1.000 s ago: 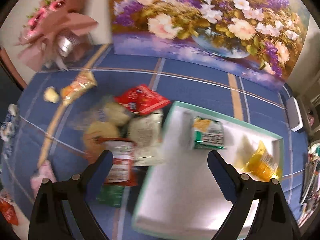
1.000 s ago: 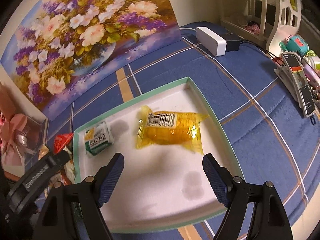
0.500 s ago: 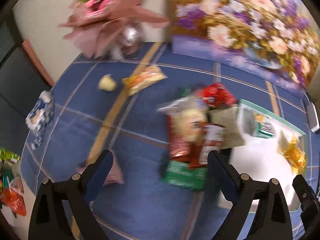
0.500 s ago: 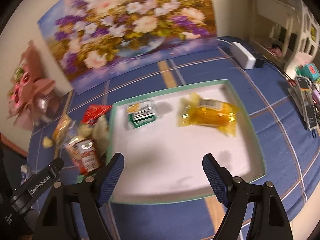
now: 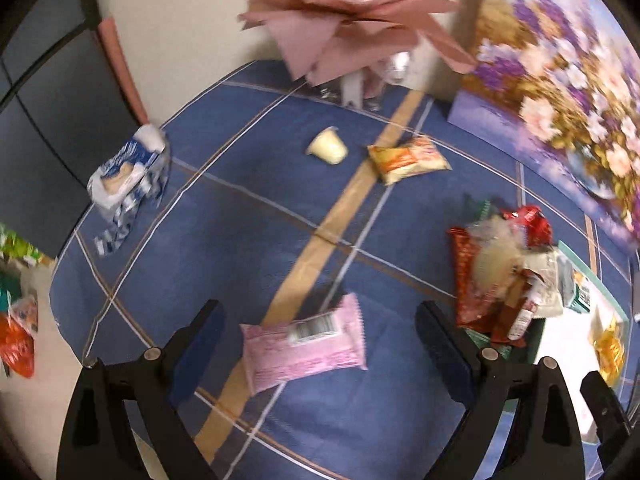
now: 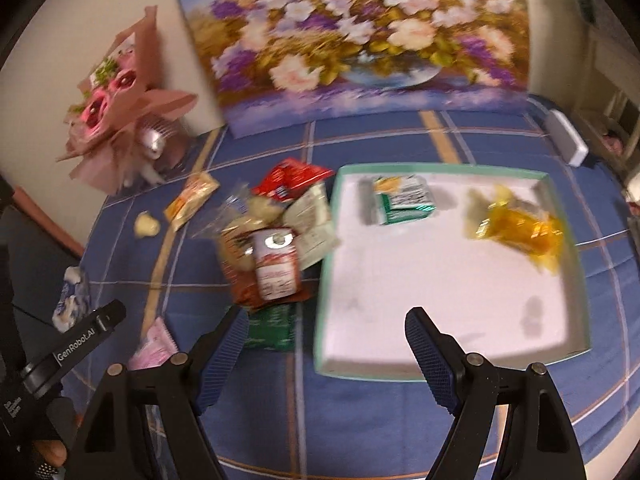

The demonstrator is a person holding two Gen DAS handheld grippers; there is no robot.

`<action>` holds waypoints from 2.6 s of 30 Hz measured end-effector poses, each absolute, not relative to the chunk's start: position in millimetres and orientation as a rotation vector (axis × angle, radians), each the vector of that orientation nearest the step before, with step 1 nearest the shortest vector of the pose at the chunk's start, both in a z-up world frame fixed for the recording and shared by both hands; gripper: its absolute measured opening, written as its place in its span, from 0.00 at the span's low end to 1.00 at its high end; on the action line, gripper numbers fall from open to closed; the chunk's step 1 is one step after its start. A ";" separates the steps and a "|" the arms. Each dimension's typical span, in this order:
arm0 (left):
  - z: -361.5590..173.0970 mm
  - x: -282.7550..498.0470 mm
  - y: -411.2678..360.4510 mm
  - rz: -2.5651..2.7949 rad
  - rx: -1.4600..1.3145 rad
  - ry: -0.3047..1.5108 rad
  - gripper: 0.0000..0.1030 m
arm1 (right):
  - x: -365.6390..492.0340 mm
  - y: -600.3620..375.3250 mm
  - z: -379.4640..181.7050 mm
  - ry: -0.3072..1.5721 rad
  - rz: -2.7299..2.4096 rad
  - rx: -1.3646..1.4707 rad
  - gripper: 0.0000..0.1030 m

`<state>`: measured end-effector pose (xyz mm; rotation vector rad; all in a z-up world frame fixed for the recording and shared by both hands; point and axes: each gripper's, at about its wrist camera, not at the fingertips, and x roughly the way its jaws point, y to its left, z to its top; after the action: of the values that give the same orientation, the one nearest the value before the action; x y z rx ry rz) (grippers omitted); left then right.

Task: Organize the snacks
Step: 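Move left tool to pink bread while right tool moves to green packet, then grasp the pink bread with left tool while right tool grasps green packet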

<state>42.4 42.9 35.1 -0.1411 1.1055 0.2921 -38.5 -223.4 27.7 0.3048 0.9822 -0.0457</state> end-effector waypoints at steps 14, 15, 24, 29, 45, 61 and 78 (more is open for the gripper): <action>-8.6 45.7 70.6 0.284 -0.250 1.231 0.93 | -8.2 -170.6 -15.1 1.105 0.046 0.261 0.81; -13.7 46.9 70.5 0.286 -0.257 1.245 0.93 | -6.4 -168.2 -17.7 1.109 0.048 0.253 0.81; -45.7 54.1 73.8 0.268 -0.361 1.322 0.93 | 10.2 -152.7 -45.5 1.158 0.068 0.205 0.81; -54.2 59.3 69.7 0.267 -0.361 1.340 0.93 | 14.9 -153.2 -51.2 1.167 0.066 0.207 0.81; -71.5 71.3 66.6 0.307 -0.341 1.352 0.93 | 23.0 -156.4 -66.9 1.198 0.082 0.242 0.81; -83.5 77.9 69.4 0.320 -0.323 1.358 0.91 | 24.8 -129.4 -74.9 1.184 0.063 0.147 0.73; -53.7 57.5 69.3 0.273 -0.337 1.264 0.85 | 10.9 -137.2 -33.5 1.140 0.111 0.185 0.71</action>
<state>57.5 69.3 -53.7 -0.3368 1.2644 0.2730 10.9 -137.2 -33.5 0.1852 1.1400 0.1114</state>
